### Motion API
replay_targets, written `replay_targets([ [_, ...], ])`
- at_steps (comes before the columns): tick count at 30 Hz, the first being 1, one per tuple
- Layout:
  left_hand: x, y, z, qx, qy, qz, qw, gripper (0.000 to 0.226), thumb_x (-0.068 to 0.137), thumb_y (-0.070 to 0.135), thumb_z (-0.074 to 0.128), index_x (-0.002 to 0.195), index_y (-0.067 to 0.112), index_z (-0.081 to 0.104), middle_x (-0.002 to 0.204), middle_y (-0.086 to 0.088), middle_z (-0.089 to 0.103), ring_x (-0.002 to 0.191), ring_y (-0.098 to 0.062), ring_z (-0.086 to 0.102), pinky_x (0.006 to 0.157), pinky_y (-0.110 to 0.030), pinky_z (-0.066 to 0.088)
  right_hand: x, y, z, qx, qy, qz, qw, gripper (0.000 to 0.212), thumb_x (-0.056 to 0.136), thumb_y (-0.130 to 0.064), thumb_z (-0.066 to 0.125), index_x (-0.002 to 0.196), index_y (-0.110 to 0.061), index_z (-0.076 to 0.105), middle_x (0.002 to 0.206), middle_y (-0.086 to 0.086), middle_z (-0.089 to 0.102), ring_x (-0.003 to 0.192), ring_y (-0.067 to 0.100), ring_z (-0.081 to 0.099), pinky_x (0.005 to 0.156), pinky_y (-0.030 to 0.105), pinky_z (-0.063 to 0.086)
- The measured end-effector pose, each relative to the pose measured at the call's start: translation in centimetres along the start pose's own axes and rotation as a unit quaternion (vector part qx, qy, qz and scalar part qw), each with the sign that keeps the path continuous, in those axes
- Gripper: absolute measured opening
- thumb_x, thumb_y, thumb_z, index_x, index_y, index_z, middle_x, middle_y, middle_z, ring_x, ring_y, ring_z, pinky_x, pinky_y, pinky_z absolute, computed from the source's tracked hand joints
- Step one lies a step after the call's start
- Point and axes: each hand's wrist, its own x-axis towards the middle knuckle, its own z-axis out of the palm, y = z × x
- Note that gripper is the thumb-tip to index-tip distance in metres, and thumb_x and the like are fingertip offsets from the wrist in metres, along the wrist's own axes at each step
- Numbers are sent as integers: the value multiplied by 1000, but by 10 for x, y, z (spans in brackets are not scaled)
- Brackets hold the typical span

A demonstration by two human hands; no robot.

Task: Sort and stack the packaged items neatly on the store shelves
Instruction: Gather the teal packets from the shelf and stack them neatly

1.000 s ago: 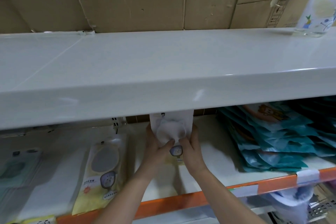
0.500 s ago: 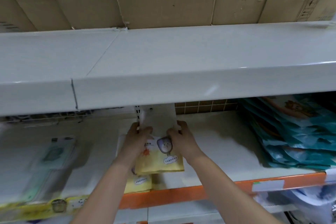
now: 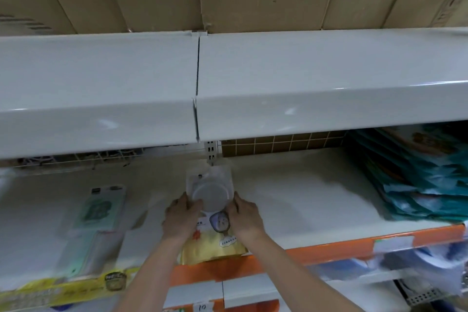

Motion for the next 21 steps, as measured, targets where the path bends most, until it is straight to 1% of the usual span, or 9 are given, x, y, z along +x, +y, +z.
replay_targets([
  [4,-11,11,-2,-22,-12,10,1000,90,65,61,33,146,23,26,126,-11,57,116,-36,52,99,-45,41,-8,-6,3,-2,-16,6,1000,46,102,-31,29,147,-19,30,142,9,44,130,29,42,103,36,34],
  [5,-14,13,-2,-33,-8,9,999,92,65,61,32,148,22,23,128,-13,54,117,-37,50,99,-46,41,-8,-7,4,-1,-22,12,1000,48,102,-33,30,148,-20,28,145,8,42,132,29,40,106,37,31],
  [8,-11,10,-4,-67,-8,18,998,69,66,59,39,126,26,43,111,-13,62,100,-37,57,86,-49,50,-11,-6,-2,83,-37,31,995,57,93,-47,33,146,-25,35,143,3,47,132,25,43,111,37,33],
  [10,-9,12,-10,-92,-21,10,995,46,74,48,50,114,26,46,103,-13,64,81,-33,60,70,-45,52,-10,-2,-11,161,-41,53,985,52,97,-44,34,145,-26,37,144,-5,45,134,20,41,112,26,29],
  [11,-10,16,-13,-101,-16,10,995,45,77,44,54,117,26,46,107,-15,63,78,-32,60,67,-43,51,-9,1,-17,172,-33,63,983,47,100,-39,34,144,-24,38,145,-4,44,135,19,40,109,23,27],
  [13,-10,24,-14,-95,17,8,995,69,73,53,55,134,24,40,125,-15,56,96,-35,61,82,-49,52,-6,10,-29,188,8,77,979,39,101,-32,38,138,-23,45,141,1,49,126,21,49,105,27,36],
  [15,-16,37,-14,-50,70,32,996,84,70,60,46,142,20,33,138,-16,47,117,-38,51,98,-54,40,-4,21,-41,214,46,88,972,34,99,-27,43,131,-22,50,128,6,59,109,23,61,98,34,48],
  [19,-29,71,0,12,127,89,988,59,90,39,53,142,17,37,142,-15,43,128,-36,40,101,-48,31,-11,35,-79,208,89,49,973,26,97,-19,46,120,-19,57,103,-1,62,89,19,68,73,23,52],
  [21,-33,86,16,26,135,120,983,56,91,34,54,143,17,37,143,-14,42,130,-35,39,102,-48,31,-13,43,-101,202,110,22,973,24,97,-17,45,115,-20,60,102,0,63,86,17,68,75,24,53],
])
